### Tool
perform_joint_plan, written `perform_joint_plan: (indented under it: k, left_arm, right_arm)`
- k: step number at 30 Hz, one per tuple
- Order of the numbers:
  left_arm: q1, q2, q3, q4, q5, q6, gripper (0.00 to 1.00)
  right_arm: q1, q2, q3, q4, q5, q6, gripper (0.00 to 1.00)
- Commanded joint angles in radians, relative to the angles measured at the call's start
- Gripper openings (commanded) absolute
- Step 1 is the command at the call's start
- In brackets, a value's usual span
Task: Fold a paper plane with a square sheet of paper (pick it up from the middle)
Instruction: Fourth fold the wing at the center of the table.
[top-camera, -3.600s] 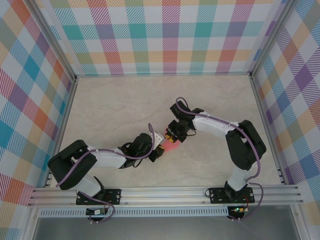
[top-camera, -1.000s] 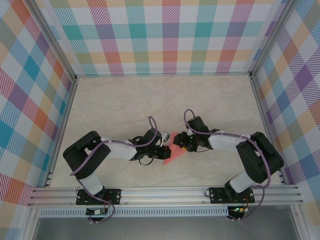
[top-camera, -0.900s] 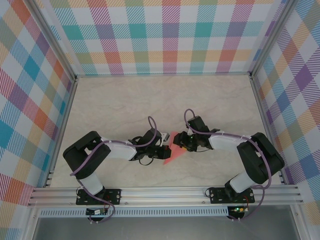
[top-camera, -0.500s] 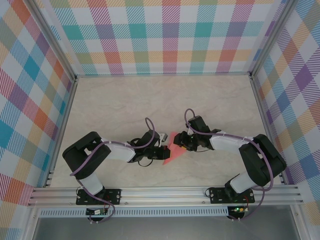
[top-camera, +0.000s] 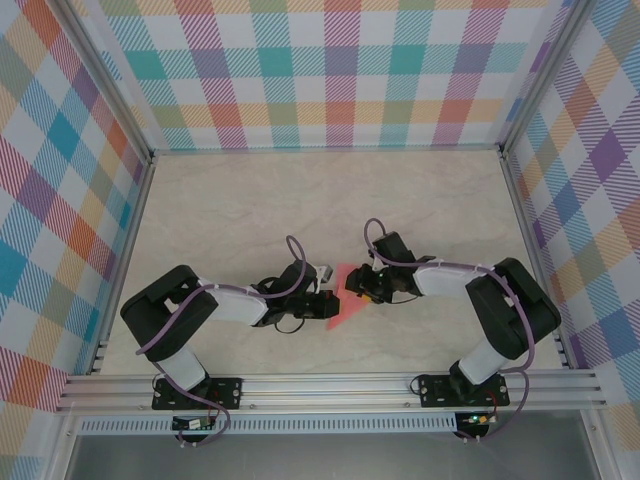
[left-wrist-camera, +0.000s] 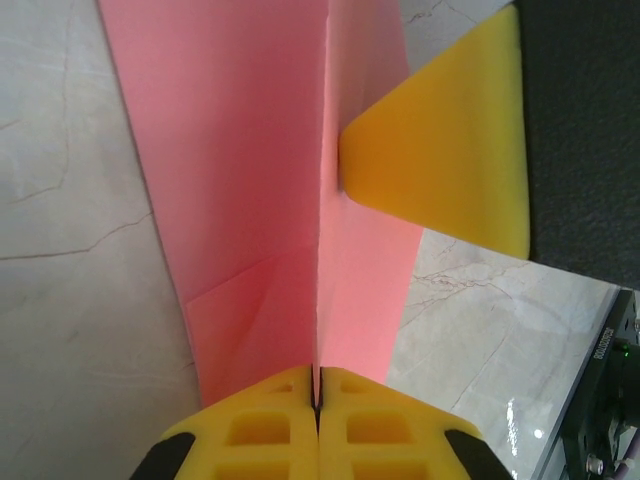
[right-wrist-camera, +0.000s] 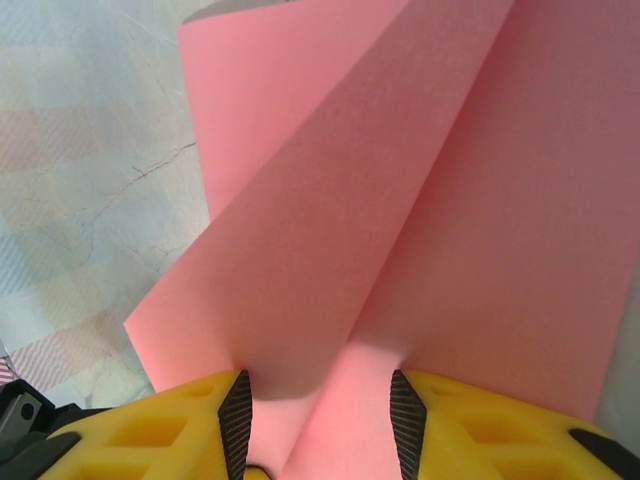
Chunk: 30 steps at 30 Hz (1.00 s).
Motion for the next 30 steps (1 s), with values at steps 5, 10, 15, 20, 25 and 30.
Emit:
perform_joint_plan:
  k: [5,10,15,20,25,30]
  left_arm:
    - [0.022,-0.025,-0.004,0.006,0.032,-0.033,0.28]
    - [0.041,-0.068,-0.010,-0.010,0.046,-0.040,0.39]
    - [0.059,-0.162,-0.020,-0.118,-0.030,-0.028,0.43]
    - [0.063,-0.242,-0.043,-0.146,-0.086,-0.033,0.41]
    - [0.062,-0.218,-0.034,-0.070,-0.006,-0.053,0.33]
    - [0.063,-0.160,-0.004,-0.036,0.039,-0.072,0.29]
  right_arm:
    - [-0.001,0.042,0.025,-0.065,0.024,-0.011,0.46]
    - [0.001,0.049,0.031,-0.101,0.043,-0.006,0.47]
    - [0.006,0.058,0.051,-0.149,0.071,-0.005,0.48]
    - [0.012,0.076,0.071,-0.186,0.096,0.003,0.49]
    - [0.022,0.101,0.091,-0.219,0.119,0.016,0.52]
    - [0.032,0.130,0.119,-0.270,0.148,0.026,0.55]
